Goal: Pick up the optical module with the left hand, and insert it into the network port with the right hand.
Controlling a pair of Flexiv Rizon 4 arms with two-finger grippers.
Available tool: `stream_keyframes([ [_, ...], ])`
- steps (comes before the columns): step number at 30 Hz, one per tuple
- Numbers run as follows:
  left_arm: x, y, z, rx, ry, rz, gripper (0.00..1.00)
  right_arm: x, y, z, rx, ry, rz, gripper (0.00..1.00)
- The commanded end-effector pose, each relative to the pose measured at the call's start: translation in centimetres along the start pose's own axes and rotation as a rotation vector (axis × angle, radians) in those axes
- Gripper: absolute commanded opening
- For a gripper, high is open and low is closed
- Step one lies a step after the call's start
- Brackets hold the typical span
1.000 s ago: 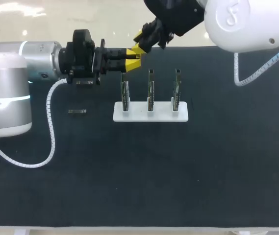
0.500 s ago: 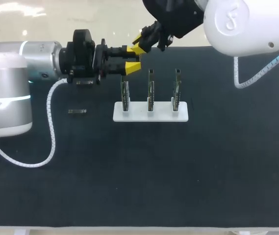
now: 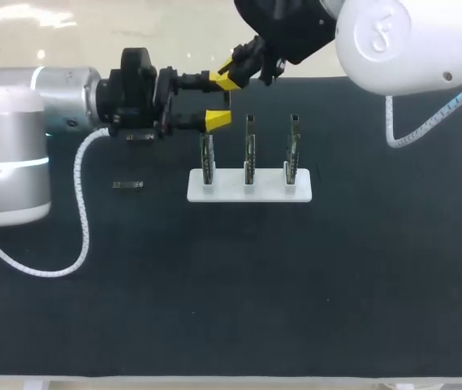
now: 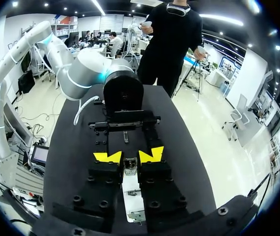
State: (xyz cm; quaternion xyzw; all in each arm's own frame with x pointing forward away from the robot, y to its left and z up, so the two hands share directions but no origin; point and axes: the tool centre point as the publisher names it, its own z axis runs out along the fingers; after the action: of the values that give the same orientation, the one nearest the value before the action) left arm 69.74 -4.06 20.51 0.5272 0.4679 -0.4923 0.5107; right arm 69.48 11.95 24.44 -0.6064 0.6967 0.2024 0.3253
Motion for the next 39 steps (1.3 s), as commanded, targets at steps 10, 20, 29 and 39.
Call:
stream_keyframes([
  [10,-1.5,0.8,-4.4,-0.037,0.199,-0.039,1.0,0.1,-0.1,0.4,-0.005,-0.009,-0.002,0.0],
  [20,-1.1,1.0,-10.2,-0.012,0.413,-0.049,1.0,0.2,-0.2,0.5,-0.009,-0.014,-0.003,0.0],
  [29,-0.9,2.2,-13.7,-0.018,0.578,-0.053,1.0,0.4,-0.6,0.6,-0.017,-0.021,-0.01,0.0],
  [39,-0.9,2.7,-17.7,0.02,0.66,-0.013,1.0,0.4,-1.2,0.9,-0.033,-0.031,-0.026,0.0],
])
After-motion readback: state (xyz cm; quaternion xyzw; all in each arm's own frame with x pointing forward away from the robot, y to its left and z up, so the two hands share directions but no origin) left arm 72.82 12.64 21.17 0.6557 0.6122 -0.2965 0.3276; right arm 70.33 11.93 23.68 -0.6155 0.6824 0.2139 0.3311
